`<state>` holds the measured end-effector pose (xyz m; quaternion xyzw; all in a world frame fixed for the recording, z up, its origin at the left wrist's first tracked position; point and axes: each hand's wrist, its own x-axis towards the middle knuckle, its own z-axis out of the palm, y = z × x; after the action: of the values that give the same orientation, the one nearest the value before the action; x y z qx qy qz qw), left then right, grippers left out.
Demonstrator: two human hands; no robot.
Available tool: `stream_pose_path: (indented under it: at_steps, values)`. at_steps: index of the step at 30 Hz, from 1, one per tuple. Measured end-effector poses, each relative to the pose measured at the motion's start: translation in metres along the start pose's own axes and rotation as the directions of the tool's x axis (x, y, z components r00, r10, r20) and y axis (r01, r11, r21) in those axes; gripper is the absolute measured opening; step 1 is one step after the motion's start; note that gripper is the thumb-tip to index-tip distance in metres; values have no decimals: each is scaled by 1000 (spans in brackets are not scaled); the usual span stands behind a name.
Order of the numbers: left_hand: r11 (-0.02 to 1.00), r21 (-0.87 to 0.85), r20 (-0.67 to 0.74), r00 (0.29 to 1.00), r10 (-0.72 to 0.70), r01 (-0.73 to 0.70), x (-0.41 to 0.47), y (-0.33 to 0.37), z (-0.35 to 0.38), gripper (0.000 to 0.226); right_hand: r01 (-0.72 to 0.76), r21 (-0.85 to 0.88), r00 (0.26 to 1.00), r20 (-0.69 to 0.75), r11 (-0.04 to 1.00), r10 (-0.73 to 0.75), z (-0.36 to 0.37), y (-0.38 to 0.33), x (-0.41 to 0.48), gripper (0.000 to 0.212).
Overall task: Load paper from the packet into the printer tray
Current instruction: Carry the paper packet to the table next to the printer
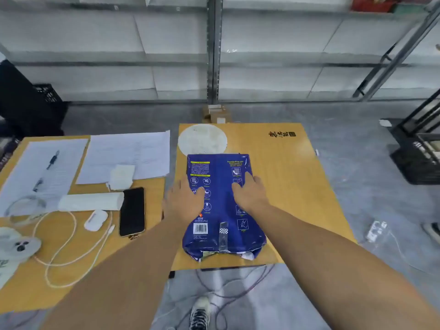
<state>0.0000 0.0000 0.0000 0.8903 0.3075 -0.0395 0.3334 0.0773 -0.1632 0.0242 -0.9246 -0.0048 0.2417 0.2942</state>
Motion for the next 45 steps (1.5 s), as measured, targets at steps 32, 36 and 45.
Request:
stream_pose_path:
  at_steps: [32, 36, 45]
  values:
    - [864, -442, 258, 957, -136, 242, 35, 4, 11, 32, -380, 692, 891, 95, 614, 443, 4, 30, -3, 20]
    - [851, -489, 234, 968, -87, 194, 20, 12, -8, 20, -344, 731, 909, 102, 589, 405, -7, 17, -25, 17]
    - [782, -592, 87, 980, -178, 195, -29, 8, -73, 21, -223, 638, 975, 127, 737, 185, -21, -31, -51, 16]
